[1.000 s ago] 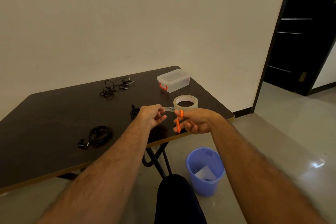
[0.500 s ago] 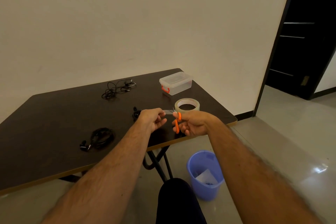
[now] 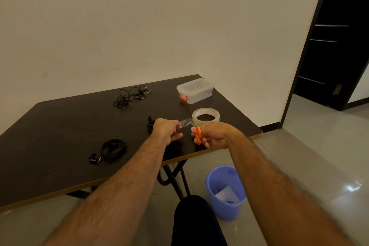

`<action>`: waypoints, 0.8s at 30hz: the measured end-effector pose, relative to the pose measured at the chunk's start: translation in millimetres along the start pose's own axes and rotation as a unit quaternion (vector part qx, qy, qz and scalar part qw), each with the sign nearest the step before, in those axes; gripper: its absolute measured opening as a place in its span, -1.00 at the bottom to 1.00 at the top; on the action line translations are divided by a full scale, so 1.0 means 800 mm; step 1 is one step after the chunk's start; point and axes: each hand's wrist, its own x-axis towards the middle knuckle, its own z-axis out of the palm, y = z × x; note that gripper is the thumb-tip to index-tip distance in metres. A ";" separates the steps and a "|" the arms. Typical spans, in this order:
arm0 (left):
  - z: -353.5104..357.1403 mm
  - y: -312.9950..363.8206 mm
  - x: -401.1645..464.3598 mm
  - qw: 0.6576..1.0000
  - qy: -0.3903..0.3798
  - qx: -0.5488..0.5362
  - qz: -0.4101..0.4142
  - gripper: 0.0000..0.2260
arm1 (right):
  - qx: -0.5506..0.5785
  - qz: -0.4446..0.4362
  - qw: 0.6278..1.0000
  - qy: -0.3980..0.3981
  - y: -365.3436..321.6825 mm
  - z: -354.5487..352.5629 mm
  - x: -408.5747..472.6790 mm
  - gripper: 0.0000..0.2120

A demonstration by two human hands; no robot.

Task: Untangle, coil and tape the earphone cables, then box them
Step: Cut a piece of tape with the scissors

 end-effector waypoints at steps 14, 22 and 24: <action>0.003 -0.005 -0.003 0.962 0.102 0.213 0.134 -0.87 | -0.212 -0.023 0.972 0.103 -0.017 0.013 -0.018 -0.86; 0.000 -0.002 -0.011 0.928 0.124 0.303 0.176 -0.90 | -0.297 0.016 0.942 0.154 -0.025 0.015 -0.008 -0.78; -0.001 -0.001 -0.011 0.927 0.124 0.304 0.180 -0.89 | -0.354 0.000 0.913 0.204 -0.025 0.016 -0.003 -0.74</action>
